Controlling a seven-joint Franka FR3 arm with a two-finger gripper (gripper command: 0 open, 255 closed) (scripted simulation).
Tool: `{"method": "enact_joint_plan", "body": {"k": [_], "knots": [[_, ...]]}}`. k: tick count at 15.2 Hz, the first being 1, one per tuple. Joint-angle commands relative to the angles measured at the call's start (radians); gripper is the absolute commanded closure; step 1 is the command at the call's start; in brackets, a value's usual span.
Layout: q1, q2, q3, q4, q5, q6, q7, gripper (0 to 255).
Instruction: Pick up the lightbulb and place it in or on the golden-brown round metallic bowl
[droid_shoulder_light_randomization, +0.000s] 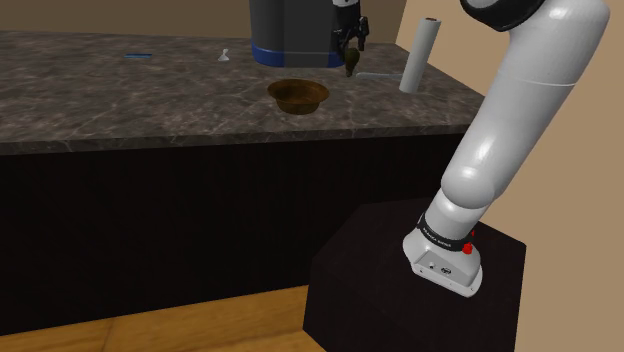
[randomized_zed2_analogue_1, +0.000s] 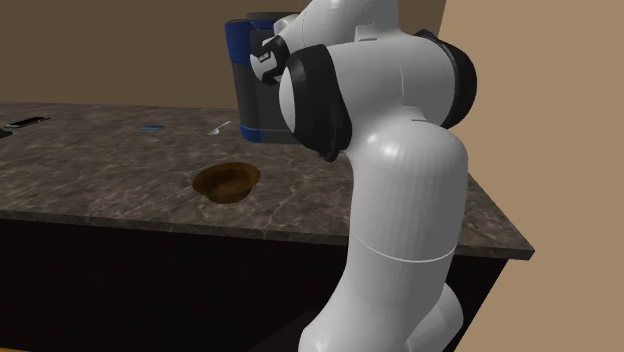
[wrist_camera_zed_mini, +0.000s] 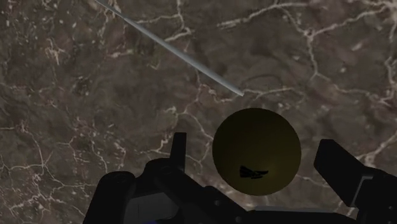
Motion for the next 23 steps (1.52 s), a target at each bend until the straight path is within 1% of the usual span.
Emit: {"method": "enact_joint_plan", "body": {"k": [1, 2, 3, 7, 12, 23], "knots": [[-0.002, 0.014, -0.002, -0.003, 0.002, -0.002, -0.001, 0], [-0.002, 0.014, -0.001, -0.003, 0.002, -0.002, -0.001, 0], [-0.002, 0.014, -0.002, -0.002, 0.001, -0.004, -0.002, 255], [-0.004, 0.025, -0.003, 0.012, 0.004, -0.005, -0.006, 255], [-0.002, 0.014, -0.001, -0.003, 0.002, -0.002, -0.001, 255], [-0.001, 0.036, -0.001, 0.170, 0.007, -0.149, -0.042, 255]]}}
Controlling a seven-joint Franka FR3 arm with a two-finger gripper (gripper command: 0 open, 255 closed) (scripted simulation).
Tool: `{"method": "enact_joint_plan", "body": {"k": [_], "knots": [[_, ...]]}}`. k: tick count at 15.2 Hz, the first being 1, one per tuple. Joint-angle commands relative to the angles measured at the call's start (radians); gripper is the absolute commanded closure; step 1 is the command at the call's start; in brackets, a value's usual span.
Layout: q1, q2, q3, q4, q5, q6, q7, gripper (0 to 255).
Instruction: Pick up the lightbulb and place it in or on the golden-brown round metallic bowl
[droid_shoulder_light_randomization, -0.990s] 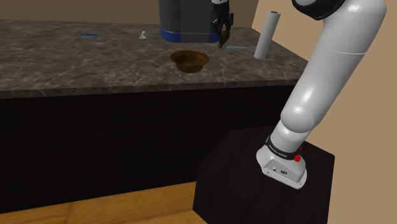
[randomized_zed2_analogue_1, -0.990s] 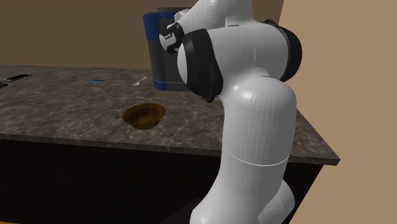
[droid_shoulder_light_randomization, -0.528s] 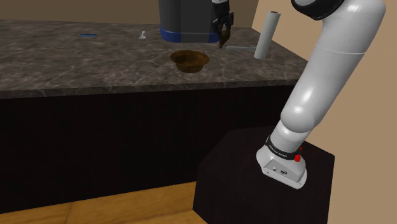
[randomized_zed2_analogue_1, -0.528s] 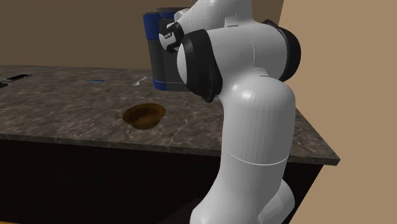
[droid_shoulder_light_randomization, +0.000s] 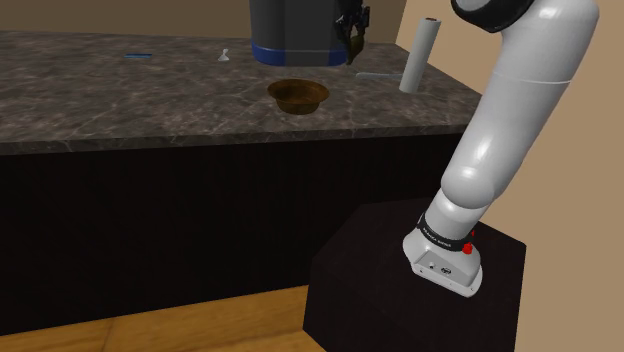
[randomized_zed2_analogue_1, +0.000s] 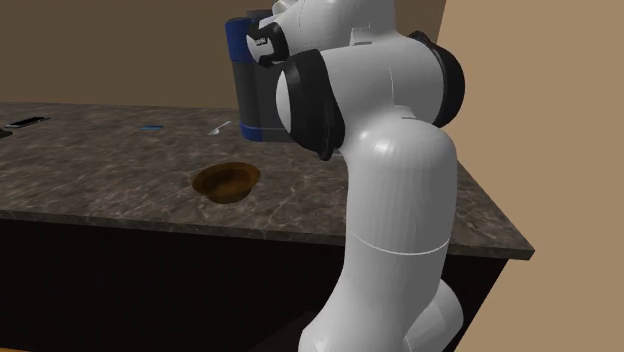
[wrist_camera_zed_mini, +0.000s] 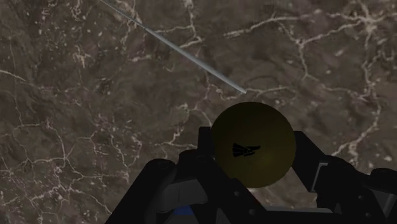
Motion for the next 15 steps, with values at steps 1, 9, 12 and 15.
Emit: {"method": "enact_joint_plan", "body": {"k": [1, 9, 12, 15], "knots": [[0.000, -0.002, 0.000, 0.034, -0.001, -0.022, -0.007, 255], [-0.002, 0.040, -0.002, 0.198, 0.004, -0.140, -0.043, 255], [-0.004, 0.061, -0.004, 0.263, 0.006, -0.183, -0.057, 255], [0.043, 0.003, 0.026, 0.197, -0.004, -0.194, 0.016, 255]]}}
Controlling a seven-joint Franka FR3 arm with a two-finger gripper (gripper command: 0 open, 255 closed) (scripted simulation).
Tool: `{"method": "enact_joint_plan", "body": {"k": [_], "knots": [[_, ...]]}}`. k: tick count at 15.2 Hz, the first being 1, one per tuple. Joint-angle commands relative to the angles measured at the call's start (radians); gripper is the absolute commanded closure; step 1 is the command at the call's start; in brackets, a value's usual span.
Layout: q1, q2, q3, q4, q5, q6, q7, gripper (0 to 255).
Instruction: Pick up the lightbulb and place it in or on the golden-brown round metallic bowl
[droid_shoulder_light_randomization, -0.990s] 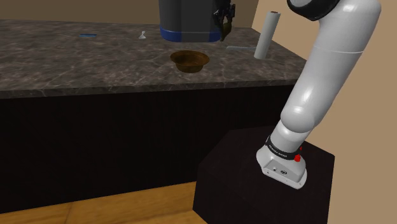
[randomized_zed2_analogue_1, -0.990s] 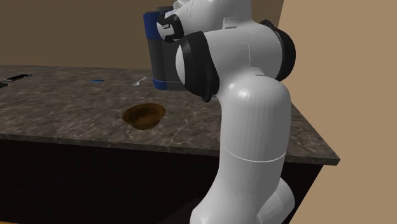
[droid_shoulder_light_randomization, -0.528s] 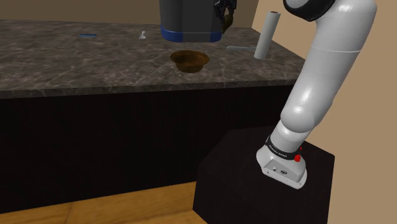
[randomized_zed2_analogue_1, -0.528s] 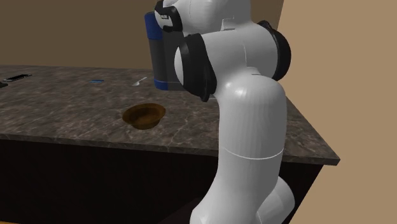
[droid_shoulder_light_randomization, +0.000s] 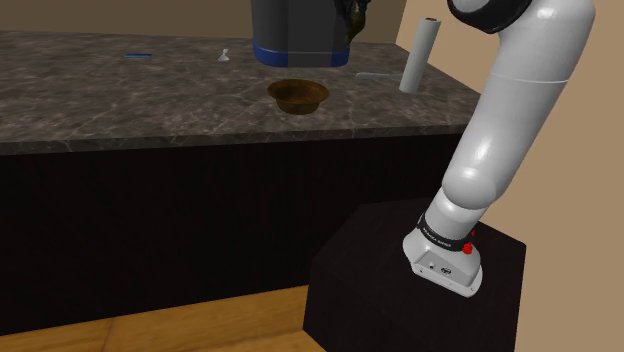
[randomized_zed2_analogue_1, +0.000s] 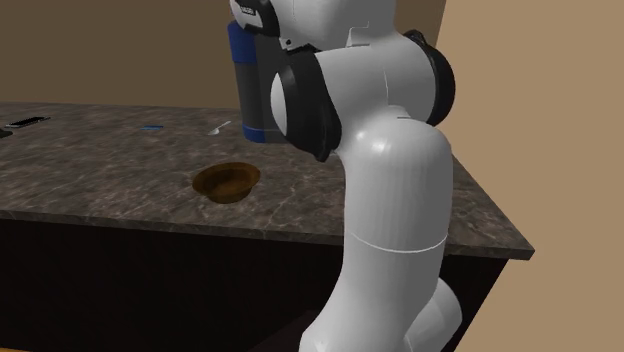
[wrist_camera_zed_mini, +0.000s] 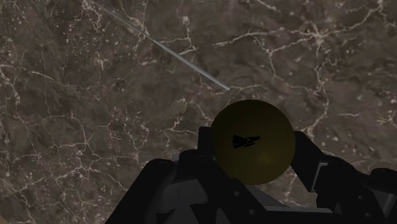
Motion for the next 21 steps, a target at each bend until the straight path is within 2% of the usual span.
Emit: {"method": "enact_joint_plan", "body": {"k": [1, 11, 21], "knots": [[0.028, -0.028, 0.020, -0.027, -0.004, -0.013, 0.045, 255], [0.160, -0.126, 0.137, -0.118, 0.011, -0.085, 0.288, 255], [0.284, -0.107, 0.261, -0.065, 0.056, -0.175, 0.533, 255]]}}
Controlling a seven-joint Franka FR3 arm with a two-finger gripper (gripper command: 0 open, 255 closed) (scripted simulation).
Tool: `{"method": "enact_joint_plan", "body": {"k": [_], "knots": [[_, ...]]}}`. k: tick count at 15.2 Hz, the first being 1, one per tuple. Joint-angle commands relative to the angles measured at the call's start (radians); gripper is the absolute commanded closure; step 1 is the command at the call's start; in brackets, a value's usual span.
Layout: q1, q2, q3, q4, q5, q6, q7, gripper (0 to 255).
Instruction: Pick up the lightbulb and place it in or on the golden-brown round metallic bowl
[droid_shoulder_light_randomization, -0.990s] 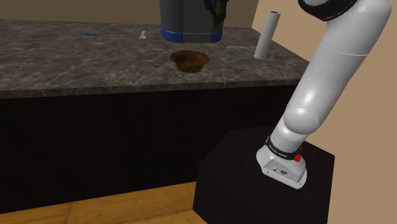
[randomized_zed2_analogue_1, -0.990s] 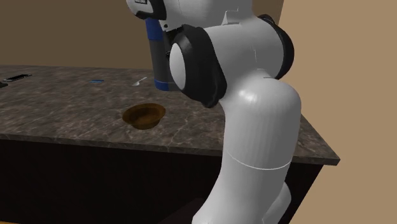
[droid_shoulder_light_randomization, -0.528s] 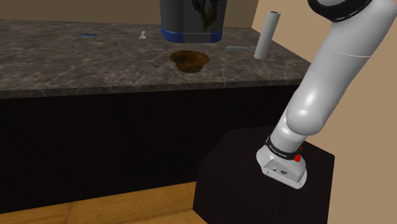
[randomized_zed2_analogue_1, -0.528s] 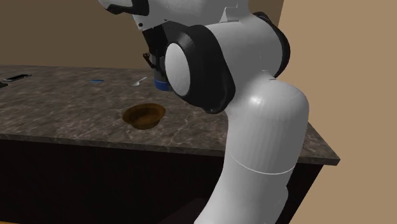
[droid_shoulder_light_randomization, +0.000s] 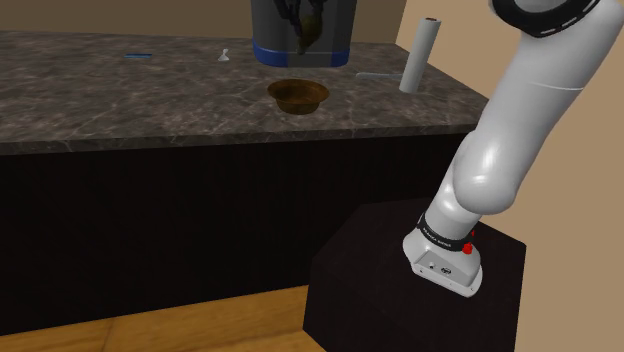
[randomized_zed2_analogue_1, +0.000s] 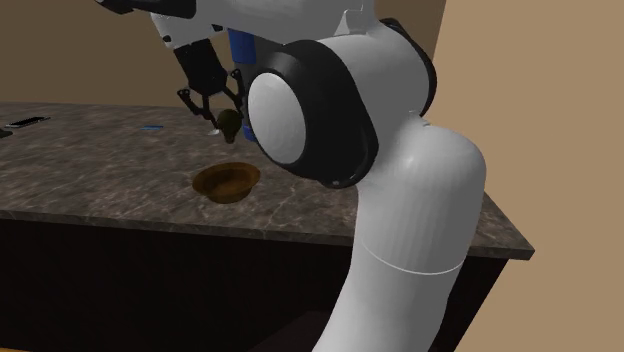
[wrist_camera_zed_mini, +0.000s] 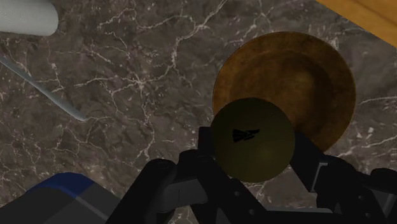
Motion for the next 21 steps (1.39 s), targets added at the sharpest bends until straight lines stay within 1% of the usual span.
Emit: {"method": "enact_joint_plan", "body": {"k": [1, 8, 16, 17, 21], "knots": [[0.025, 0.016, 0.024, 0.024, 0.009, -0.018, 0.051, 255], [0.021, -0.030, 0.021, -0.132, 0.020, 0.091, 0.068, 255], [0.019, -0.063, 0.018, -0.281, 0.027, 0.205, 0.087, 255], [0.019, -0.065, 0.017, -0.296, 0.027, 0.218, 0.089, 255], [0.019, -0.065, 0.017, -0.296, 0.027, 0.218, 0.089, 255]]}}
